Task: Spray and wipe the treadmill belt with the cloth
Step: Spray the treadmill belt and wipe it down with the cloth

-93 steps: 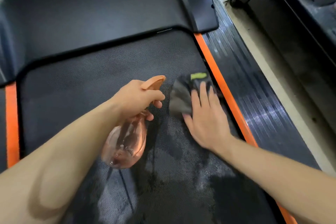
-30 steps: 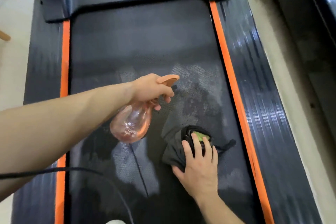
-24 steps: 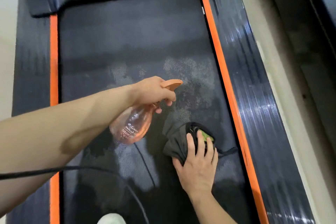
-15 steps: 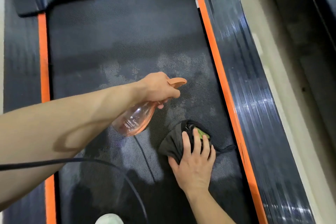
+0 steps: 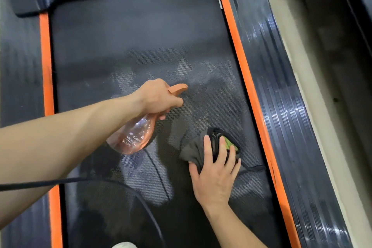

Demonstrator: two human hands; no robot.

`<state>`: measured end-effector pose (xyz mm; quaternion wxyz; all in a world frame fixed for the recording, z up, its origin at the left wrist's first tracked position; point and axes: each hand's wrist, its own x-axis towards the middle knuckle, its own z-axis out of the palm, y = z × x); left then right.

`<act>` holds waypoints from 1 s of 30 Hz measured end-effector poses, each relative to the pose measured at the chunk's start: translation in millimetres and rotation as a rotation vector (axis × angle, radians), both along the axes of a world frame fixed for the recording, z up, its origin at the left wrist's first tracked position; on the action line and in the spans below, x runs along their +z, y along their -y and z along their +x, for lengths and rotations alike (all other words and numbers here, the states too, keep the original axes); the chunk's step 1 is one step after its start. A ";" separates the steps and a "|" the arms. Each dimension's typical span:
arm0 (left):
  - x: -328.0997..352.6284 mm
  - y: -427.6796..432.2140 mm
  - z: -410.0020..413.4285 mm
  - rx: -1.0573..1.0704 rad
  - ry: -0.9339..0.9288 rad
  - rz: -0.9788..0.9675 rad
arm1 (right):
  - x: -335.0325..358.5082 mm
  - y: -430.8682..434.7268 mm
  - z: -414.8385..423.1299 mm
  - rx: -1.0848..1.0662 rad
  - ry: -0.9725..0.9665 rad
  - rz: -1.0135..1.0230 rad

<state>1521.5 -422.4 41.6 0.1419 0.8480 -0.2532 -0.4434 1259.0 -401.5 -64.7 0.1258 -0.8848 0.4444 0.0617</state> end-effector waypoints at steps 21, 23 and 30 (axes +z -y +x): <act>4.1 -32.4 52.7 0.412 -0.166 -0.209 | -10.7 129.6 36.7 0.399 0.019 -0.060; 5.1 -30.6 52.4 0.404 -0.169 -0.221 | -10.5 149.3 68.2 0.378 -0.011 -0.068; -3.5 -30.9 53.5 0.356 -0.019 -0.197 | -14.2 194.8 180.8 0.293 0.031 -0.133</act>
